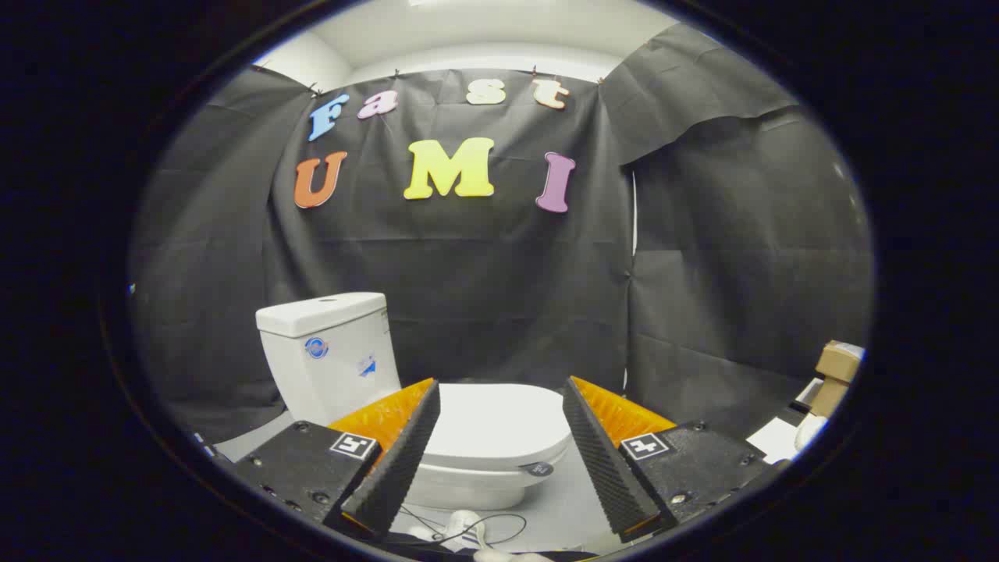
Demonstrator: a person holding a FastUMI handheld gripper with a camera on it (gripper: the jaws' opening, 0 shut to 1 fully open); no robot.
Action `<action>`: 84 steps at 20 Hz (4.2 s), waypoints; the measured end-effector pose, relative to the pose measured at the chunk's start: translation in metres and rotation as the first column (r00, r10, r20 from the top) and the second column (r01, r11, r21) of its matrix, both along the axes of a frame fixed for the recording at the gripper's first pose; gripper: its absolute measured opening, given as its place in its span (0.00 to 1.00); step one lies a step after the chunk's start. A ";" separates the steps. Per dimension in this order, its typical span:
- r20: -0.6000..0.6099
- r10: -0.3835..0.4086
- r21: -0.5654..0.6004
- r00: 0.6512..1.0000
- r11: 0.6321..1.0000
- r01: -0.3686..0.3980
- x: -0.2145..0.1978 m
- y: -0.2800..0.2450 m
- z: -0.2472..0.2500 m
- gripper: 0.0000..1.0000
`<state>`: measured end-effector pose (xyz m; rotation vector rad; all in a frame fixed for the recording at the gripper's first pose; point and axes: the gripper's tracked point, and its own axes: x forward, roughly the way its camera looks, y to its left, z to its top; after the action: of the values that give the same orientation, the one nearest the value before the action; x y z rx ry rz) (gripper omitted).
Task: Open the toilet lid.
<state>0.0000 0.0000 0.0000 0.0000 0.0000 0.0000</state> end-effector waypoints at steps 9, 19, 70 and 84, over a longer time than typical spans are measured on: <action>0.006 -0.004 -0.013 1.000 1.000 0.004 0.001 0.000 0.000 0.99; 0.011 0.015 -0.026 1.000 1.000 -0.015 0.002 0.007 -0.004 0.99; -0.365 0.164 0.510 0.916 0.858 0.050 0.152 -0.136 -0.209 1.00; -0.387 0.354 0.674 0.852 0.739 0.000 0.158 -0.109 -0.236 1.00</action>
<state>0.1585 -0.1088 -0.2359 0.7206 0.5260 0.2044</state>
